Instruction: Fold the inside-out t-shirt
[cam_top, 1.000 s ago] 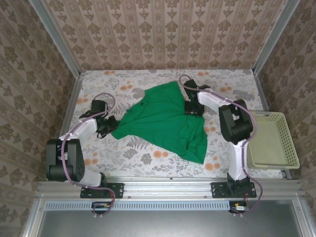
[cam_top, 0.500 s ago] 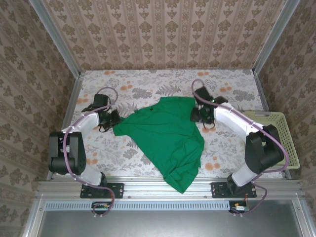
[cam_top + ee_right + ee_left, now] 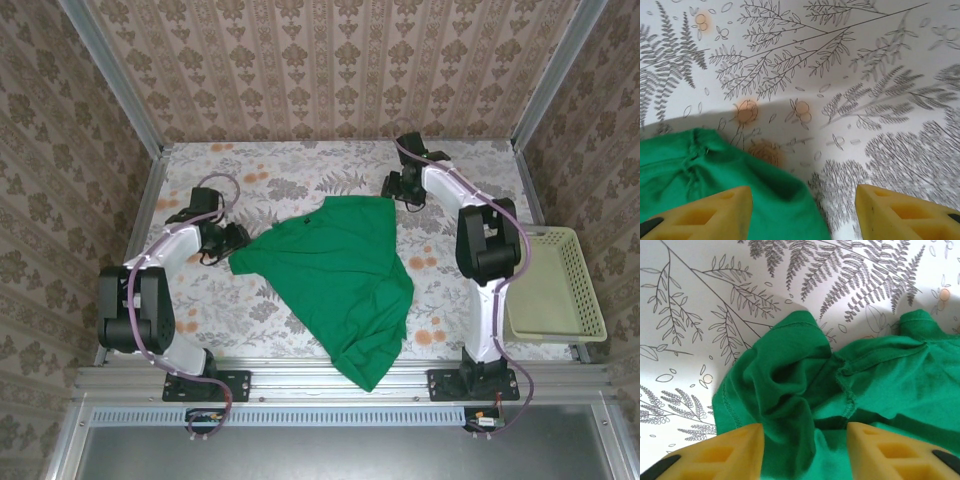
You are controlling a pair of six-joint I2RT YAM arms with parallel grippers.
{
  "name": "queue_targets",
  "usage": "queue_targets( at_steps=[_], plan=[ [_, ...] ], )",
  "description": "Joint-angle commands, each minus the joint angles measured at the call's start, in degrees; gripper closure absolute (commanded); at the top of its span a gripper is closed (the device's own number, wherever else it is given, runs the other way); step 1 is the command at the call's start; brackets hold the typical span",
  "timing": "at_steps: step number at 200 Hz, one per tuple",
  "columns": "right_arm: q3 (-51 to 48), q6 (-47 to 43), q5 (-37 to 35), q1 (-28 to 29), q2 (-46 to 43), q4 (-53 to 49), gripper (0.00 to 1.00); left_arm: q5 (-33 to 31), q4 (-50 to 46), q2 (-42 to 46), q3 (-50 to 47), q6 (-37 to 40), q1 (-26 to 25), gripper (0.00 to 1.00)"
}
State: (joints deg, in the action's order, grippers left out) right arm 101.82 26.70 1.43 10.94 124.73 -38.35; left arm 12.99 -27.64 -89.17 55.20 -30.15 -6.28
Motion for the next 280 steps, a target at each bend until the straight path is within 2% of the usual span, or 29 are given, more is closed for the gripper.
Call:
queue_targets(
  at_steps=[1,15,33,42,58,74,90,144,194,219,231,249,280],
  plan=[
    [2.6,-0.9,5.2,0.0,2.4,-2.2,0.42,2.2,0.1,-3.1,1.7,0.1,0.5,0.47],
    [2.2,-0.8,6.8,0.0,3.2,-1.3,0.43,3.4,1.4,-4.9,1.7,-0.3,0.5,0.47],
    [1.9,-0.8,7.3,0.0,3.7,-0.7,0.51,5.0,2.8,-7.1,2.1,-0.7,0.5,0.6],
    [2.3,-1.0,7.1,0.0,3.9,-0.8,0.61,5.4,3.1,-7.8,2.7,-0.9,0.5,0.67],
    [3.8,-2.0,5.7,0.0,3.7,-1.9,0.87,5.2,2.0,-8.1,4.7,-0.6,0.7,0.81],
    [5.6,-3.2,3.0,-0.1,2.2,-3.7,1.0,4.4,0.0,-6.7,7.5,-0.1,0.9,0.94],
    [6.0,-4.5,-0.1,-0.1,-1.7,-4.5,1.0,2.8,-1.3,-3.5,9.7,0.3,0.9,1.0],
    [3.1,-8.9,-10.0,-0.1,-20.7,-5.6,1.0,-3.1,-2.8,11.6,16.8,2.5,1.4,1.0],
    [5.9,-9.5,-10.0,0.0,-40.9,-5.3,1.0,-5.5,3.4,27.0,23.3,2.8,1.9,1.0],
    [4.6,-8.9,-8.0,0.0,-49.0,-4.2,1.0,-4.7,8.7,34.3,22.0,1.9,1.2,1.0],
    [1.7,-8.0,-5.8,0.0,-51.1,-3.6,1.0,-3.8,10.8,36.7,20.0,1.6,0.5,1.0],
    [-7.6,-6.2,-4.3,0.5,-54.0,-0.5,1.0,-3.7,11.2,37.4,16.5,1.6,-1.1,1.0],
    [-24.5,-1.8,-4.0,2.0,-53.4,2.0,1.0,-1.5,3.0,28.8,12.1,1.4,-2.2,1.0]
  ],
)
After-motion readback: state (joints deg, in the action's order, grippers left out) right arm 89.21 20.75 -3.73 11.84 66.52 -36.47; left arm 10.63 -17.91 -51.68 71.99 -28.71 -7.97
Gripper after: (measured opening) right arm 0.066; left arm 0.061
